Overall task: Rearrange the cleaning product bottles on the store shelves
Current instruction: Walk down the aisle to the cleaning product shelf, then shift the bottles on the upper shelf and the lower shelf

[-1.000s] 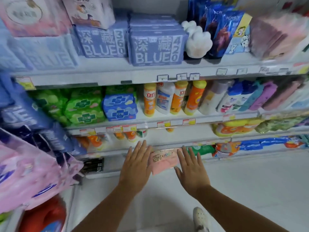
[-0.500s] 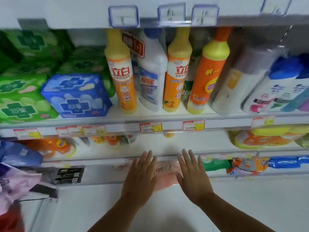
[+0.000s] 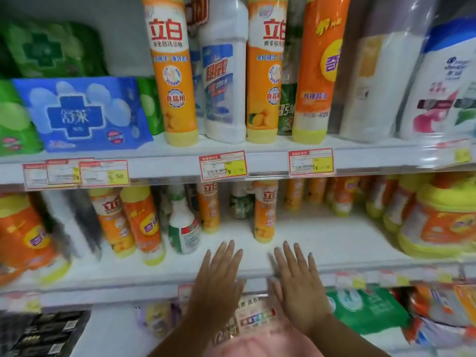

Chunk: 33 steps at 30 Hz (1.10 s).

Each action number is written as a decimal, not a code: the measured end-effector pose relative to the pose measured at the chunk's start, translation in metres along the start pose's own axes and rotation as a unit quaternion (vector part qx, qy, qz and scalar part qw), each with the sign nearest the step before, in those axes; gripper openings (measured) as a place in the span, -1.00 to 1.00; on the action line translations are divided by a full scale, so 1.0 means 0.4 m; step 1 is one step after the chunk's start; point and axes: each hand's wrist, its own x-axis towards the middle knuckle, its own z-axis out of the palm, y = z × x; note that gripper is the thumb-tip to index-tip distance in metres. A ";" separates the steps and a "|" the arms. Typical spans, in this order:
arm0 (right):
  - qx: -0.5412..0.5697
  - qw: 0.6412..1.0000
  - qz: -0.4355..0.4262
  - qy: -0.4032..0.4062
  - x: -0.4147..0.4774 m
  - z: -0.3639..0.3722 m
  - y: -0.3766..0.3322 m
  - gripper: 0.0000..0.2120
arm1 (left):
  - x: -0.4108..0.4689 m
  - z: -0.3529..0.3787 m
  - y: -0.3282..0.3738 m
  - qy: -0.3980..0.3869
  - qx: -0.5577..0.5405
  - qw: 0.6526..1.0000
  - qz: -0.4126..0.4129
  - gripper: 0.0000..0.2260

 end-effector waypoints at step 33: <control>0.229 0.921 -0.039 0.313 0.068 -0.531 0.061 -0.52 | 0.024 -0.498 0.068 0.212 0.078 0.972 -0.064 -0.46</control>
